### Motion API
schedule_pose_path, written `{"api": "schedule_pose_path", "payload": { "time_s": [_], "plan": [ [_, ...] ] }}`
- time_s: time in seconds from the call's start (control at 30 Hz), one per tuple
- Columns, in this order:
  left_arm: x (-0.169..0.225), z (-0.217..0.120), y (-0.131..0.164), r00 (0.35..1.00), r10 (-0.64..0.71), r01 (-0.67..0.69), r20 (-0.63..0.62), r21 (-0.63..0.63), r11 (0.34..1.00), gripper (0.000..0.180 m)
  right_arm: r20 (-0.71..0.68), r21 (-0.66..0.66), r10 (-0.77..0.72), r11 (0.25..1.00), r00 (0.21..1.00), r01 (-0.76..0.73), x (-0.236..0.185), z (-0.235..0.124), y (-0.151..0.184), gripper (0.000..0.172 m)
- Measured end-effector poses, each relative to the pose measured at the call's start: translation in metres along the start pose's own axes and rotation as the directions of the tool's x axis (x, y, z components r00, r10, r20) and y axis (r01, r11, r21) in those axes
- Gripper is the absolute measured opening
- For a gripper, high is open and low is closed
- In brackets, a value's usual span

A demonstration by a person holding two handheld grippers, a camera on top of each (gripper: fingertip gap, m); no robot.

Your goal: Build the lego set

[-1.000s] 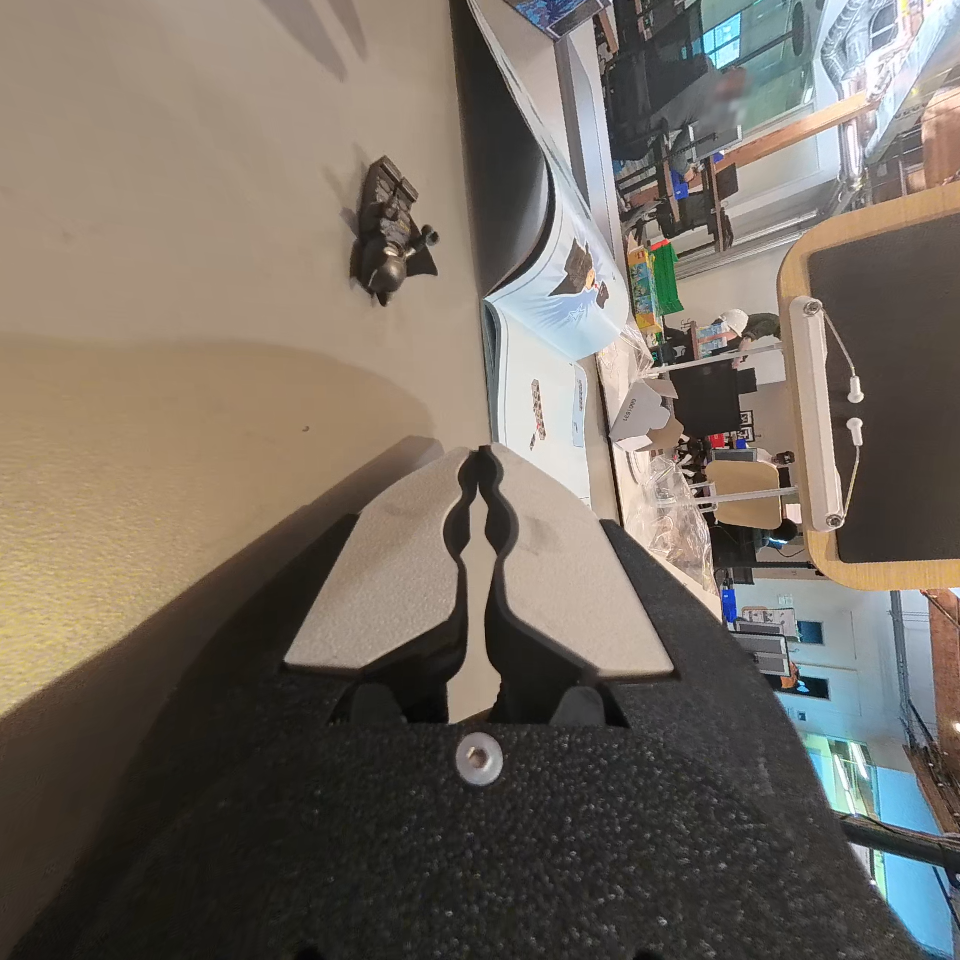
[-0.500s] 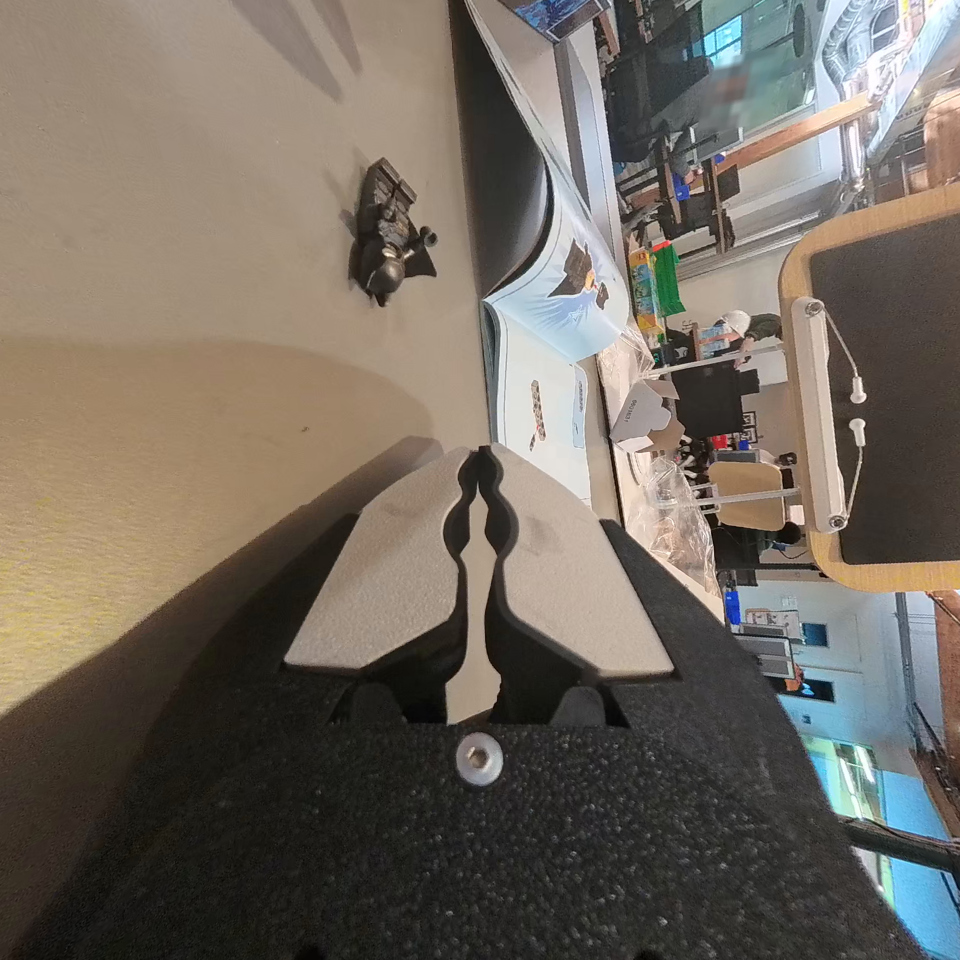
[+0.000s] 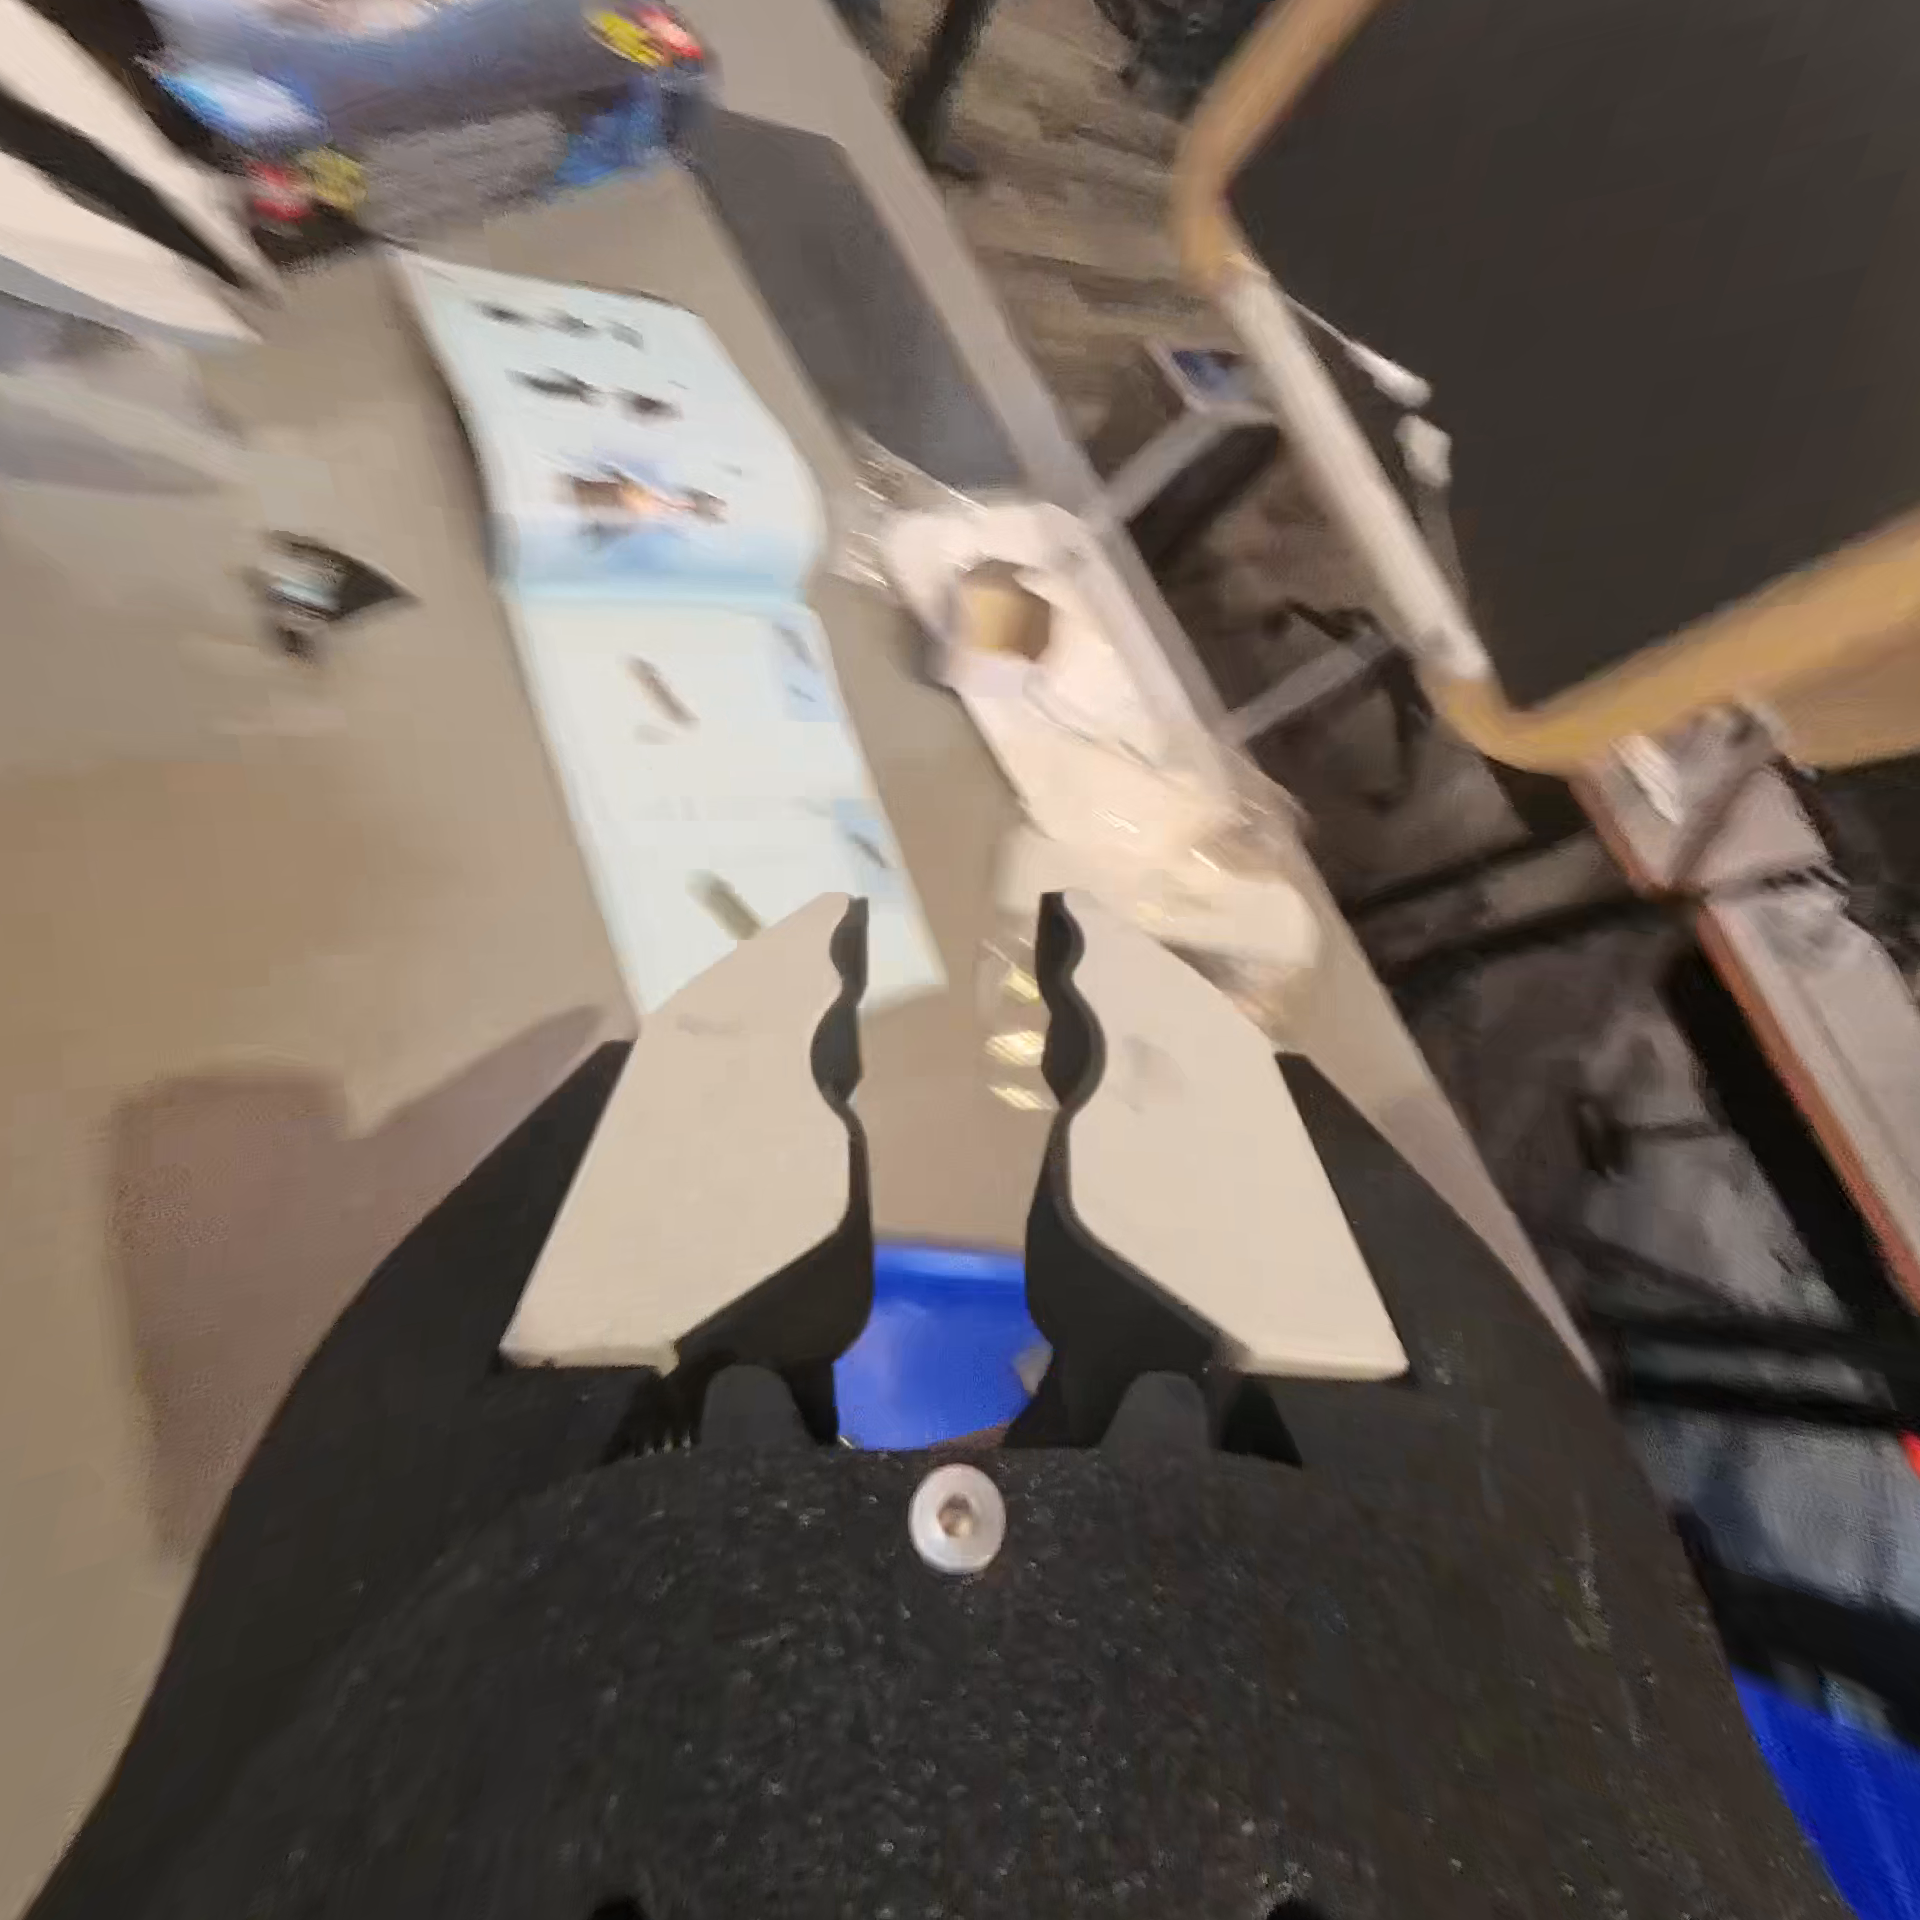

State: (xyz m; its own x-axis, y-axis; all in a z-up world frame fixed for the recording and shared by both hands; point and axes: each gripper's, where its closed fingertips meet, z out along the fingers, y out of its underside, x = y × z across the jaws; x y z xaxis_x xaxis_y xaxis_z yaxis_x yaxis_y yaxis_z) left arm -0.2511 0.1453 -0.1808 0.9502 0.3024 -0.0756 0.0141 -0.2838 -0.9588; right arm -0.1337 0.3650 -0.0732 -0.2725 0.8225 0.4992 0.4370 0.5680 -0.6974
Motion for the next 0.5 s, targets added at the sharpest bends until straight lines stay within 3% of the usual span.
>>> {"api": "schedule_pose_path", "payload": {
  "time_s": [0.13,0.27,0.4,0.5],
  "plan": [
    [-0.005,-0.001,0.005,0.997,0.063,-0.062,0.042,-0.032,0.998,0.015,-0.074,-0.248,0.109,0.961,0.991,-0.125,0.09,-0.03,0.109,0.026],
    [-0.002,0.002,0.008,0.996,0.086,-0.083,0.039,-0.054,0.995,0.014,0.116,-0.547,0.207,0.83,0.971,-0.112,0.087,-0.024,0.221,0.027],
    [0.0,0.004,0.01,0.991,0.125,-0.122,0.043,-0.073,0.99,0.015,0.181,-0.677,0.232,0.734,0.956,-0.05,0.076,-0.01,0.264,0.029],
    [-0.001,0.005,0.012,0.986,0.156,-0.151,0.051,-0.081,0.985,0.015,0.228,-0.677,0.242,0.736,0.943,-0.025,0.073,-0.009,0.267,0.032]
  ]
}}
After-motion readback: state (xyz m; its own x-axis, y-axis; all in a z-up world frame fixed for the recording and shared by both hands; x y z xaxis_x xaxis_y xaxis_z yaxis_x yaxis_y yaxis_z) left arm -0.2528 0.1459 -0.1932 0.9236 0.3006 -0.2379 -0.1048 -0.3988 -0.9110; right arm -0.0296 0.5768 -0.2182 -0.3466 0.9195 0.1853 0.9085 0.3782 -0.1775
